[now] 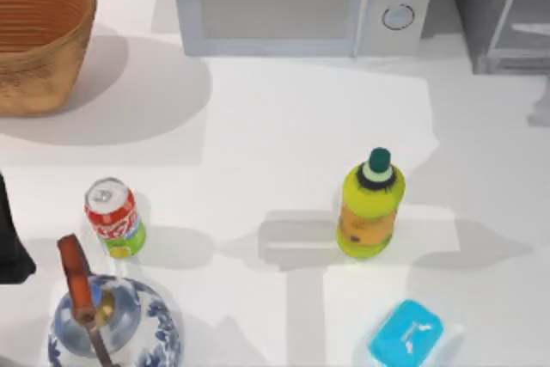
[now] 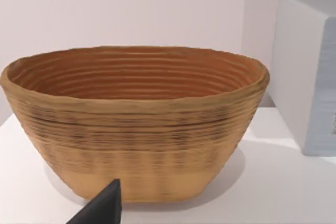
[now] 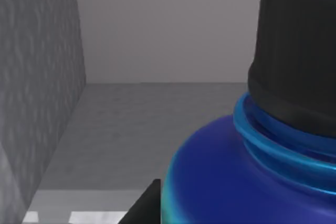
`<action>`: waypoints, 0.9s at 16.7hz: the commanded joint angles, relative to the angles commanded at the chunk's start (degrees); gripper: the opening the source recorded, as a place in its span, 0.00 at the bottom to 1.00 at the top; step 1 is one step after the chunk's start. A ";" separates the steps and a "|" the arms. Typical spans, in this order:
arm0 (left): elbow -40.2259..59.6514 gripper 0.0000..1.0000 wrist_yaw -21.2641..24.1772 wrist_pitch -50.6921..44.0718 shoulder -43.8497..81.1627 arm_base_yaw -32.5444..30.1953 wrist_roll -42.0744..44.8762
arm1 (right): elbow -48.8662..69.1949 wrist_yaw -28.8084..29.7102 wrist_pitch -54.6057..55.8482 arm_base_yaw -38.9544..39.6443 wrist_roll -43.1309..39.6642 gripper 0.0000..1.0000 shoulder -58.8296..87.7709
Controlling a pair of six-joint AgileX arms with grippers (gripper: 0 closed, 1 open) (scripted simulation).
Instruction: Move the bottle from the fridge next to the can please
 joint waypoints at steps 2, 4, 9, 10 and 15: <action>0.00 1.00 0.00 0.00 0.00 0.00 0.00 | 0.16 0.06 -0.16 0.32 0.11 0.00 0.33; 0.00 1.00 0.00 0.00 0.00 0.00 0.00 | 0.42 0.54 -0.16 0.82 0.23 0.00 0.30; 0.00 1.00 0.00 0.00 0.00 0.00 0.00 | 4.30 9.23 -0.33 10.96 2.25 0.00 0.55; 0.00 1.00 0.00 0.00 0.00 0.00 0.00 | 5.33 11.97 -0.39 14.27 2.77 0.00 0.84; 0.00 1.00 0.00 0.00 0.00 0.00 0.00 | 11.08 29.28 -0.39 34.95 5.31 0.00 3.98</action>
